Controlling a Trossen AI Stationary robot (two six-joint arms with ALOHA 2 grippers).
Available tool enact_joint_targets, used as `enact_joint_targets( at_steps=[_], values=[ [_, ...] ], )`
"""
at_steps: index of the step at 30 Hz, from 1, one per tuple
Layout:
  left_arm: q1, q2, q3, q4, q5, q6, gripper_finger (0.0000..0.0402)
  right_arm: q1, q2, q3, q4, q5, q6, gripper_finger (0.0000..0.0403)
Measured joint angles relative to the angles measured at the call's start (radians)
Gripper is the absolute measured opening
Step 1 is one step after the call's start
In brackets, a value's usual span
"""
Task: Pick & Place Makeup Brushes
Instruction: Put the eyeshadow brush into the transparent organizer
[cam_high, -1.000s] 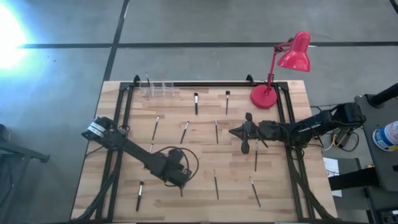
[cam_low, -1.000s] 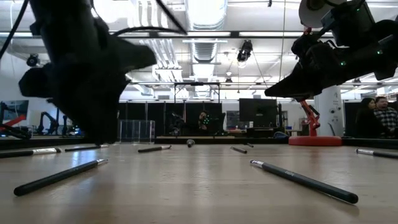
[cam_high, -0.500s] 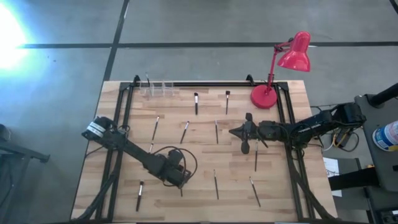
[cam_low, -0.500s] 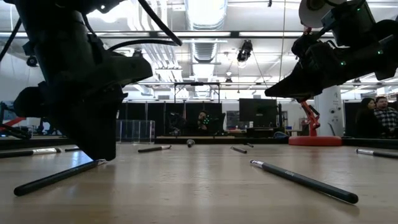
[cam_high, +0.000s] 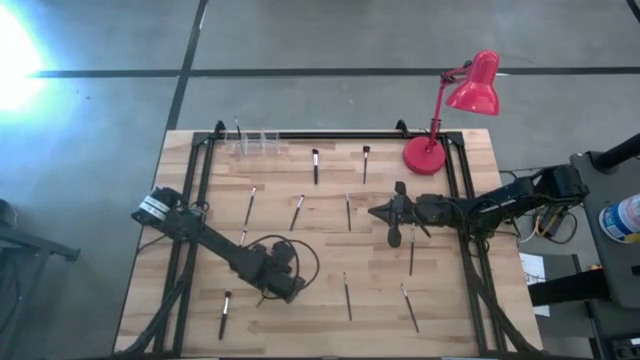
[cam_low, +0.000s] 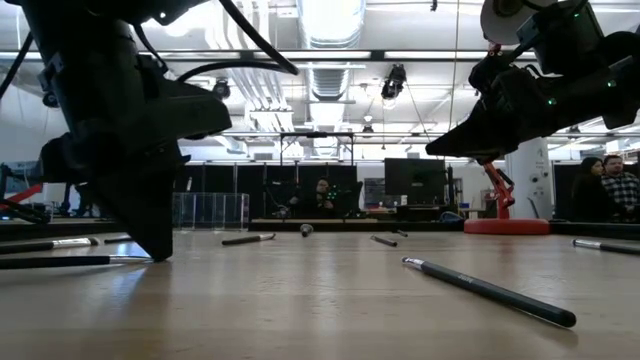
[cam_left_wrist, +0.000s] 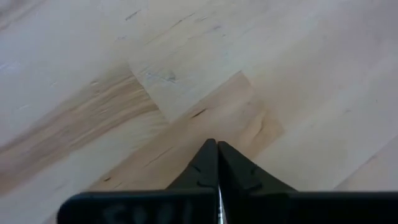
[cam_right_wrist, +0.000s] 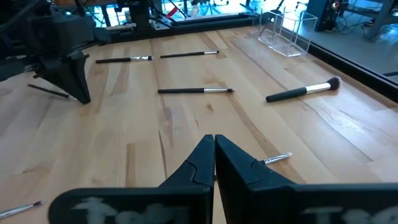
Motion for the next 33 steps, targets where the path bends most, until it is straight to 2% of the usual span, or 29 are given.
enact_joint_targets(
  at_steps=[4,8,12,16,20,23,29,33],
  values=[
    [-0.002,0.0,0.014,0.006,-0.014,0.067,0.0,0.0,0.0,0.0,0.0,0.001,0.0,0.0008],
    [-0.008,-0.021,0.033,0.01,-0.077,0.127,0.0,0.0,0.0,0.0,0.0,0.001,0.0,0.0008],
    [-0.023,-0.069,0.038,0.016,-0.178,0.176,0.0,0.0,0.0,0.0,0.0,0.001,-0.003,0.0008],
    [-0.045,-0.135,0.023,0.057,-0.324,0.241,0.0,0.0,0.0,-0.002,0.0,0.001,-0.005,0.0008],
    [-0.06,-0.19,-0.008,0.172,-0.455,0.359,0.0,0.006,0.0,-0.003,0.001,0.001,-0.007,0.0008],
    [-0.063,-0.222,-0.046,0.322,-0.526,0.483,0.0,0.033,0.0,-0.003,0.024,0.0,-0.015,0.0008],
    [-0.059,-0.247,-0.167,0.68,-0.556,0.708,0.0,0.1,0.008,-0.003,0.121,0.0,-0.023,0.0009],
    [-0.057,-0.248,-0.268,0.9,-0.563,0.785,0.0,0.124,0.031,0.006,0.134,-0.001,-0.022,0.0015]
  ],
)
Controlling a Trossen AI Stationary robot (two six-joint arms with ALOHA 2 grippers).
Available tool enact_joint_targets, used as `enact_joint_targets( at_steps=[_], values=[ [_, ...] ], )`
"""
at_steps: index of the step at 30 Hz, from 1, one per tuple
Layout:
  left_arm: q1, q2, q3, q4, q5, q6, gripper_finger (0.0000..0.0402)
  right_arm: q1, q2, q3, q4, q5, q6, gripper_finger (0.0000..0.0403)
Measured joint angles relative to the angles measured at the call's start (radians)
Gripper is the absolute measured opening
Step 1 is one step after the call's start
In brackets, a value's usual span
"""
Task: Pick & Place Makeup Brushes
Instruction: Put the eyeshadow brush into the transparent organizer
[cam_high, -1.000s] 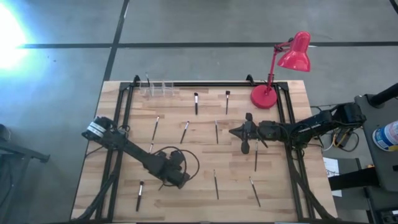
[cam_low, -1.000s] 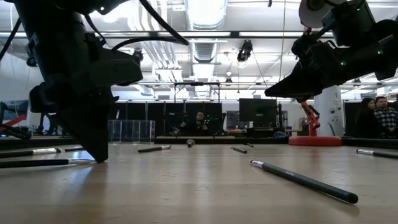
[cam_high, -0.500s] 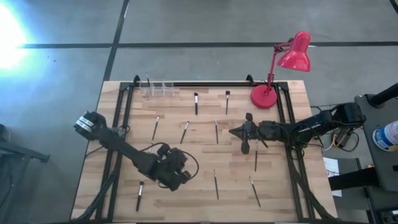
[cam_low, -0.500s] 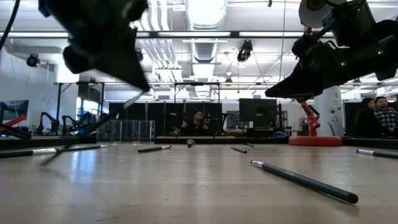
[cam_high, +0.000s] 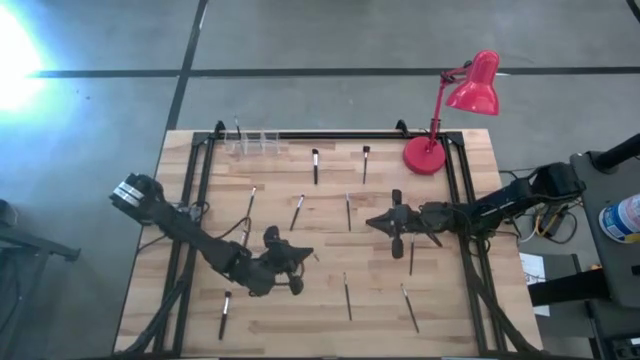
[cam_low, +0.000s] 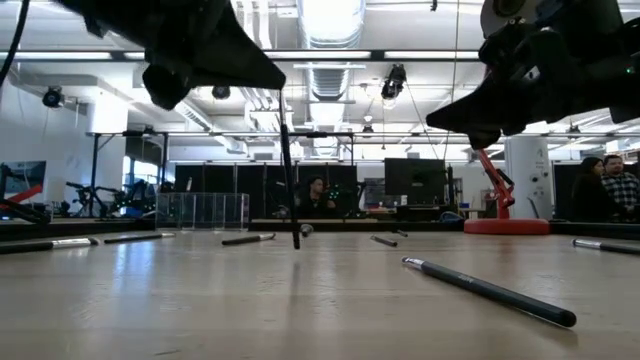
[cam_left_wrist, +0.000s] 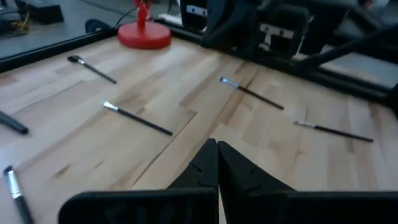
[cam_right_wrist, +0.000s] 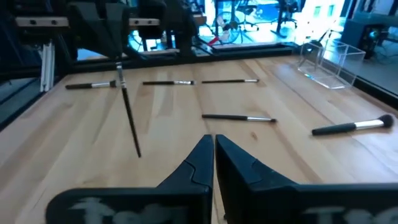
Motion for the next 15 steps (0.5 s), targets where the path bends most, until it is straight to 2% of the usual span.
enact_joint_targets(
  at_steps=[4,8,12,15],
  values=[
    [0.004,0.0,-0.095,0.205,-0.005,0.056,0.0,0.01,0.052,0.031,0.002,-0.004,0.008,0.0033],
    [0.008,-0.001,-0.156,0.336,-0.006,0.084,0.0,0.028,0.151,0.097,0.0,-0.006,0.008,0.006],
    [0.008,-0.001,-0.178,0.359,-0.006,0.085,0.0,0.053,0.272,0.198,0.001,-0.012,0.008,0.0094],
    [0.008,-0.001,-0.178,0.359,-0.006,0.087,0.0,0.065,0.355,0.282,0.008,-0.079,-0.001,0.0122]
  ],
)
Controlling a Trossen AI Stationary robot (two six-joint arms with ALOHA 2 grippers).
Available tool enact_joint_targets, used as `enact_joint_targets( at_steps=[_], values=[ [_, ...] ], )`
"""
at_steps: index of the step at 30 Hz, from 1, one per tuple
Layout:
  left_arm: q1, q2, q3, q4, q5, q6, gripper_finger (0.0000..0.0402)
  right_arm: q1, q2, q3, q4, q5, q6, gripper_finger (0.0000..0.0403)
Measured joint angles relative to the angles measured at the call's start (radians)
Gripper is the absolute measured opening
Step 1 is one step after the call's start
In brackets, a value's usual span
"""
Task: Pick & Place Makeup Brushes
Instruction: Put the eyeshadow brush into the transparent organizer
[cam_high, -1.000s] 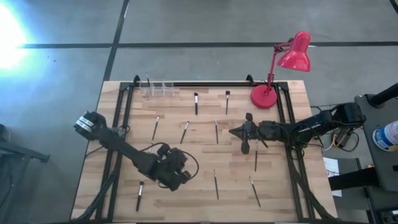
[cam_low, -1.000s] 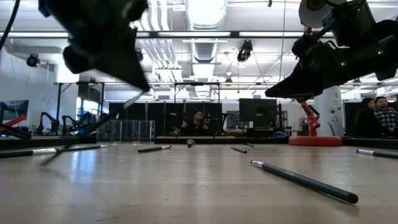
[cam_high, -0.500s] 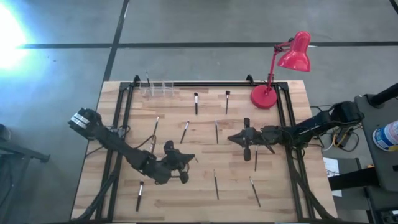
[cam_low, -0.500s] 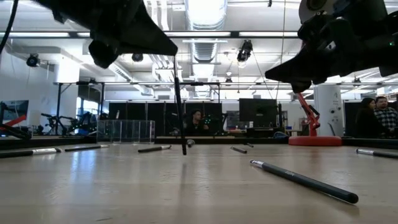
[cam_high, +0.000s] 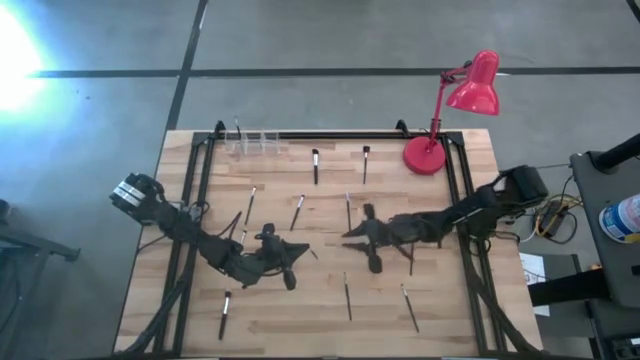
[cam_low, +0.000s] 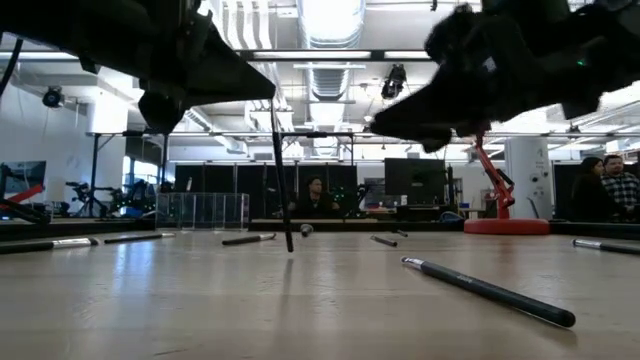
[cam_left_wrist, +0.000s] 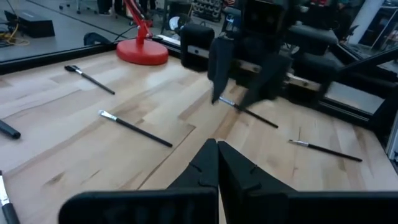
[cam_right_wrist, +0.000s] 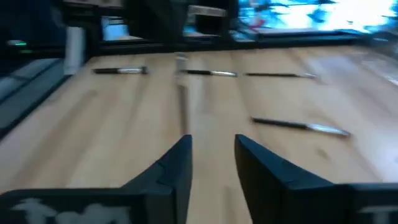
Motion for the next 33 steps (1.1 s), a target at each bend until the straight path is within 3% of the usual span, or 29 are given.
enact_joint_targets(
  at_steps=[4,12,22,33],
  values=[
    [0.0,0.0,0.0,0.007,0.0,0.021,0.0,0.005,0.101,0.098,0.043,-0.11,-0.008,0.0159],
    [0.0,0.0,0.002,0.016,0.002,0.03,0.0,0.004,0.257,0.225,0.048,-0.123,-0.011,0.0196],
    [0.001,0.0,0.002,0.029,0.006,0.044,0.0,-0.016,0.405,0.301,0.143,-0.076,-0.007,0.0175],
    [0.009,0.0,0.003,0.046,0.006,0.066,0.0,-0.021,0.407,0.316,0.144,-0.08,-0.014,0.0108]
  ],
)
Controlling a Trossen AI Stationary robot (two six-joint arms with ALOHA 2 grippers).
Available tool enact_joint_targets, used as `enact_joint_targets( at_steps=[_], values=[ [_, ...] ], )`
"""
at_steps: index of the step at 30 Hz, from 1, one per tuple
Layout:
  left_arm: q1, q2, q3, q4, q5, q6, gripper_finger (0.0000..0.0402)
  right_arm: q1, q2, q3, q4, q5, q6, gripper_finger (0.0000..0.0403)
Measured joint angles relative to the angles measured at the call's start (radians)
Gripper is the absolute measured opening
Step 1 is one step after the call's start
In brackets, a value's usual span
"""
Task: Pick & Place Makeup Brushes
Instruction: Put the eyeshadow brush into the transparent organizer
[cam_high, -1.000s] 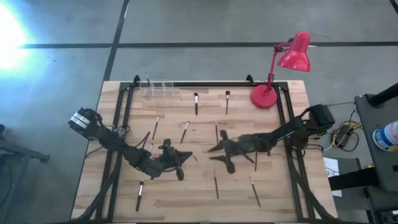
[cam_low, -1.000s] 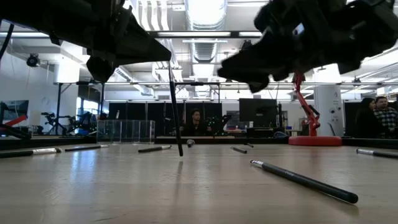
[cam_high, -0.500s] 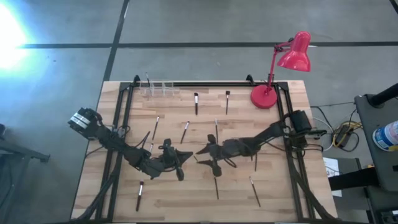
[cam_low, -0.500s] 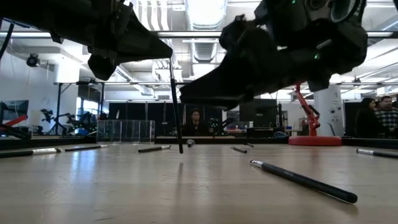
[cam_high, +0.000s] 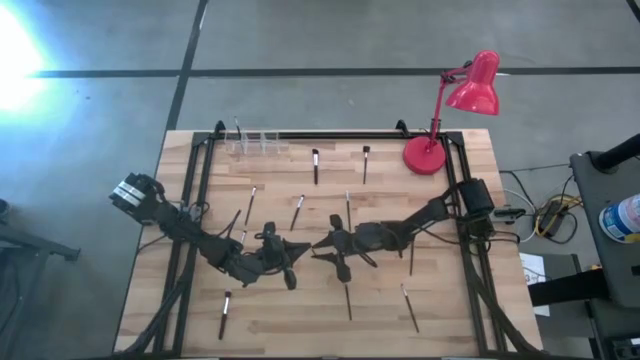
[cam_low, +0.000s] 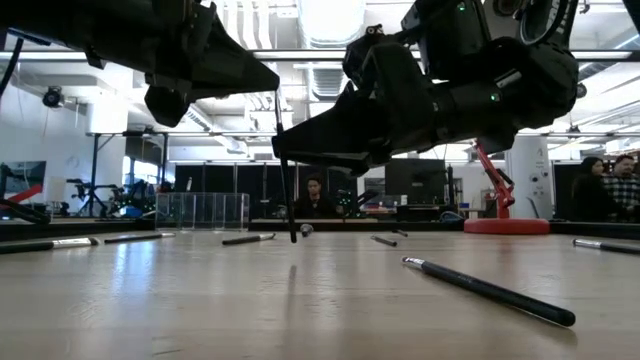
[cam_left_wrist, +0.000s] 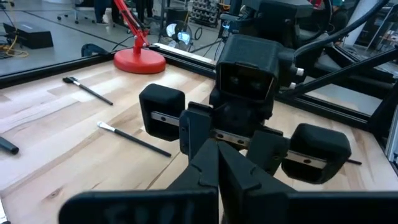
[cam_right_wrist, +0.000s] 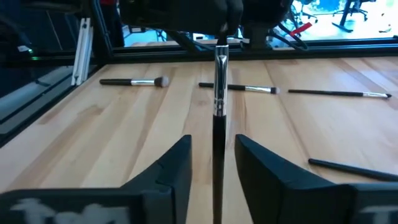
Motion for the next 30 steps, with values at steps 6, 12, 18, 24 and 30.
enact_joint_targets(
  at_steps=[6,12,18,24,30],
  values=[
    [0.003,0.0,0.0,0.008,0.0,0.008,0.0,0.0,0.0,0.001,-0.003,0.0,0.0,0.0044],
    [0.003,-0.014,0.001,0.046,-0.008,0.009,0.0002,0.0,-0.007,-0.001,-0.031,0.0,0.004,0.0017],
    [-0.004,-0.079,0.0,0.04,-0.009,0.057,0.0038,0.0,-0.068,-0.025,-0.044,0.001,-0.006,0.0015],
    [-0.005,-0.078,-0.001,0.023,0.057,0.059,0.0081,0.0,-0.139,-0.046,-0.041,0.001,-0.012,0.0014],
    [-0.001,-0.031,-0.001,0.07,0.072,0.081,0.0092,0.0,-0.144,-0.046,-0.047,0.001,-0.011,0.0013]
  ],
)
